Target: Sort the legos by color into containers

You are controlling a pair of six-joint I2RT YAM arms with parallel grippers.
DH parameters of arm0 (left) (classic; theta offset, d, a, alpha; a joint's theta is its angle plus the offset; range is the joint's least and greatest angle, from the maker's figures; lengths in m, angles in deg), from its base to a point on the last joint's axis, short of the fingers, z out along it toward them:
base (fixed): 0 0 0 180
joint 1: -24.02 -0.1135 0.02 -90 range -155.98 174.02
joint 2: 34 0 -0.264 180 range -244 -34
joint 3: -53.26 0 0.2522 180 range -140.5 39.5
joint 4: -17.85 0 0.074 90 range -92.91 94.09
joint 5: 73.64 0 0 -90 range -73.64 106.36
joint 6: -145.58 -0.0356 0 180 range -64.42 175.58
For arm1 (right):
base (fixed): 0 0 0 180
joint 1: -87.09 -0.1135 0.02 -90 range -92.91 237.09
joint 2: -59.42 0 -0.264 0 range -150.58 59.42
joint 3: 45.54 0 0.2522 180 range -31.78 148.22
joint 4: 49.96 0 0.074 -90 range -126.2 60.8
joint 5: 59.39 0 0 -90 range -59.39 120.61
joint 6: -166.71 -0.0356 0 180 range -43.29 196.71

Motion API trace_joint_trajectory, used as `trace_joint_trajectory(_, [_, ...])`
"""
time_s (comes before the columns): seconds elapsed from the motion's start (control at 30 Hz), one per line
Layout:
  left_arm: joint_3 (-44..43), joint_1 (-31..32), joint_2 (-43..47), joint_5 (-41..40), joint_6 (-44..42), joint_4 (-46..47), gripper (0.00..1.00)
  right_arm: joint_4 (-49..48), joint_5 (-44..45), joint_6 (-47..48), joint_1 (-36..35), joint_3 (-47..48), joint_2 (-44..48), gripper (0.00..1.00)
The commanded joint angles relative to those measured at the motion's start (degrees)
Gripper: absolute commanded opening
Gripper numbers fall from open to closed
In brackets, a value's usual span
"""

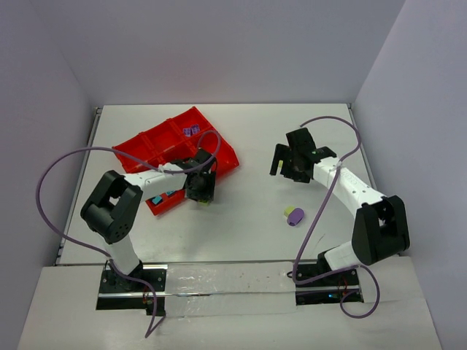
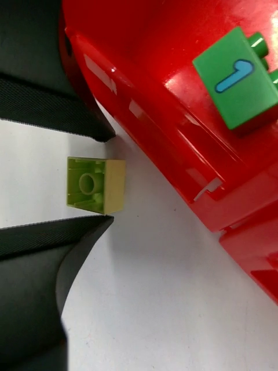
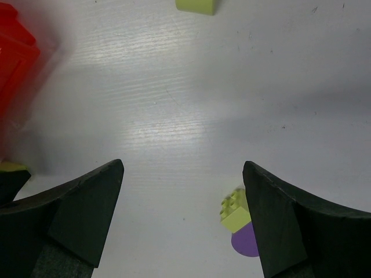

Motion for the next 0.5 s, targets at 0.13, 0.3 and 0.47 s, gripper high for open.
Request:
trace_joint_trajectory(0.13, [-6.80, 2.18, 0.68, -0.45, 0.23, -3.51, 0.01, 0.80, 2.20, -0.05, 0.44, 0.64, 3.36, 0.91])
trace_joint_trajectory(0.3, [-19.27, 2.23, 1.63, 3.95, -0.17, -8.99, 0.00, 1.22, 3.37, -0.06, 0.94, 1.14, 4.81, 0.91])
trace_joint_trajectory(0.47, [-38.24, 1.15, -6.88, 0.26, 0.45, -16.00, 0.00, 1.62, 3.17, -0.03, 1.72, 1.37, 5.83, 0.91])
